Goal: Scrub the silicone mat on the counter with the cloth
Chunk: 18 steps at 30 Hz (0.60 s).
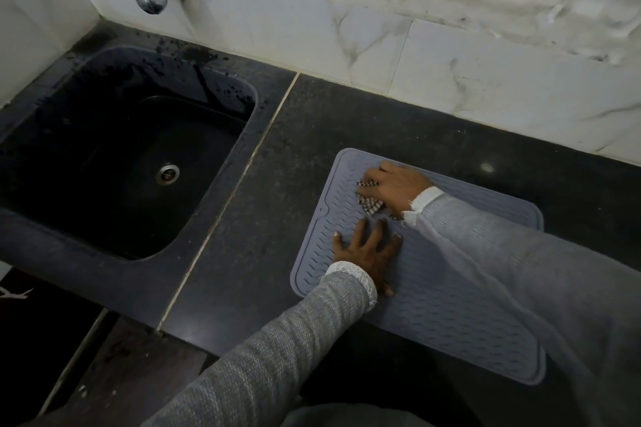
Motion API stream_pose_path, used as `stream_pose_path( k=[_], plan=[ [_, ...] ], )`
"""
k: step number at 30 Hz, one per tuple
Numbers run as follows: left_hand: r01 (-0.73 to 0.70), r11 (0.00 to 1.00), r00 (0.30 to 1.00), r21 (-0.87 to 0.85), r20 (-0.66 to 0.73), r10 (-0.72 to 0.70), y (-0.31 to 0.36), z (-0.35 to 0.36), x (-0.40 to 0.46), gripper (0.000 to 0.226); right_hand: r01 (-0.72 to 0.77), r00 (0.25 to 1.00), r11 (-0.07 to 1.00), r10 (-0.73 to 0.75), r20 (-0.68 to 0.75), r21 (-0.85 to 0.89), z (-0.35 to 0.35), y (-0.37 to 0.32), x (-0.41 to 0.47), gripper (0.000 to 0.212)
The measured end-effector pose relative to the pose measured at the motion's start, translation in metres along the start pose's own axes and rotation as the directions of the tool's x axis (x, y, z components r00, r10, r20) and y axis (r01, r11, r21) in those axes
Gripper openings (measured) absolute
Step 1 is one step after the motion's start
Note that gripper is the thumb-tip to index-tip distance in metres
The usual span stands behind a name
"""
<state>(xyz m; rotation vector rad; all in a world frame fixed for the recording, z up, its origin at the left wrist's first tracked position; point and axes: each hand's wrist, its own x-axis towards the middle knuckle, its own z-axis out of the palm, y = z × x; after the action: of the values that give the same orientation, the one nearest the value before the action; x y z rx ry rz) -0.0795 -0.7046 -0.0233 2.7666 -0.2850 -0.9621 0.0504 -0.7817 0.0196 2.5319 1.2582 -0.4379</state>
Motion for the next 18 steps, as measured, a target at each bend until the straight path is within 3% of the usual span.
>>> stream_pose_path(
  k=[4, 6, 9, 14, 18],
  plan=[
    [-0.002, 1.000, 1.000, 0.016, 0.004, 0.002, 0.001, 0.000, 0.000, 0.101, 0.030, 0.993, 1.000, -0.030, -0.115, -0.006, -0.015, -0.029, 0.025, 0.052],
    [0.004, 0.999, 1.000, 0.037, 0.026, -0.005, 0.001, -0.002, 0.000, 0.099, 0.066, 0.996, 0.998, -0.065, -0.068, 0.008, -0.018, -0.044, 0.028, 0.062],
    [0.004, 1.000, 1.000, 0.012, 0.006, -0.004, 0.002, -0.001, 0.000, 0.100, 0.047, 0.998, 0.999, -0.048, -0.033, -0.013, -0.007, -0.031, 0.021, 0.047],
    [0.016, 1.000, 1.000, -0.002, -0.007, -0.016, 0.001, 0.002, 0.000, 0.102, 0.046, 0.997, 0.998, -0.043, 0.058, -0.035, 0.009, -0.003, -0.004, 0.055],
    [0.007, 1.000, 1.000, 0.009, -0.014, -0.007, 0.000, 0.002, 0.000, 0.101, 0.055, 0.997, 0.998, -0.055, -0.049, -0.005, -0.005, -0.014, 0.011, 0.043]
  ],
)
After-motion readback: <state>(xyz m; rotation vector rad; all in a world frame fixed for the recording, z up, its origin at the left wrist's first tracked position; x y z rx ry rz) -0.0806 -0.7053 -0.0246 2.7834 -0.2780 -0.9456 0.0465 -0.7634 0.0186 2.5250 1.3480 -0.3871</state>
